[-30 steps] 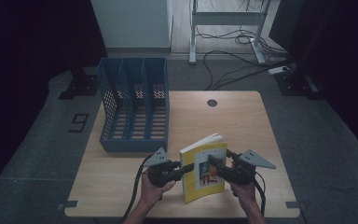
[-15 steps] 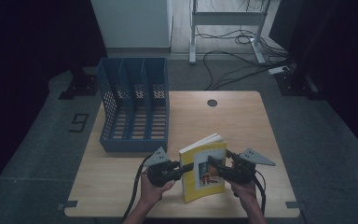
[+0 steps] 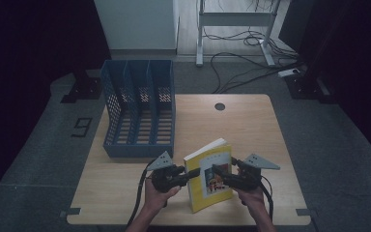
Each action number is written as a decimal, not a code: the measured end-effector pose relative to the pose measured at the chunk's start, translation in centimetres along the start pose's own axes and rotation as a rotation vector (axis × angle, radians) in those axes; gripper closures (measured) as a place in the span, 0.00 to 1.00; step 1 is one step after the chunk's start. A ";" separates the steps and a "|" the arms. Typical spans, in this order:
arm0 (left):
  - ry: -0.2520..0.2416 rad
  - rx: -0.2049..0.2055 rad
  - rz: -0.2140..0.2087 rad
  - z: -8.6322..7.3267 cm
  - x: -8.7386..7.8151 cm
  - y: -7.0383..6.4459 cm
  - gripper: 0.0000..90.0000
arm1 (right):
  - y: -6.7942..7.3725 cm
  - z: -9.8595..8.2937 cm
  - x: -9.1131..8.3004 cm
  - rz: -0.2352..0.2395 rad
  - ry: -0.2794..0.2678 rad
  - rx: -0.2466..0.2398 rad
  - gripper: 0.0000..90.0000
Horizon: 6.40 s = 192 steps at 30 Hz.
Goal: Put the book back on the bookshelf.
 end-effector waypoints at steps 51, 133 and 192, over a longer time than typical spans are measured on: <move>-0.075 -0.076 0.048 1.7 -2.9 1.7 0.84 | -2.0 0.0 -1.5 0.009 -0.016 0.048 0.34; -0.180 -0.074 0.229 7.9 -8.4 4.5 0.84 | -8.7 -6.0 0.1 -0.364 0.224 0.040 0.34; -0.255 -0.106 0.378 10.3 -13.5 8.1 0.84 | -9.0 -5.9 0.2 -0.362 0.232 0.023 0.32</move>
Point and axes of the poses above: each handheld gripper's, and its own axes: x roughly forward along the jaws, z roughly out of its top, y roughly to its left, the point moved 5 cm from there along x, roughly forward along the jaws, and after that the axes turned 14 degrees about x, right-handed, at the moved point
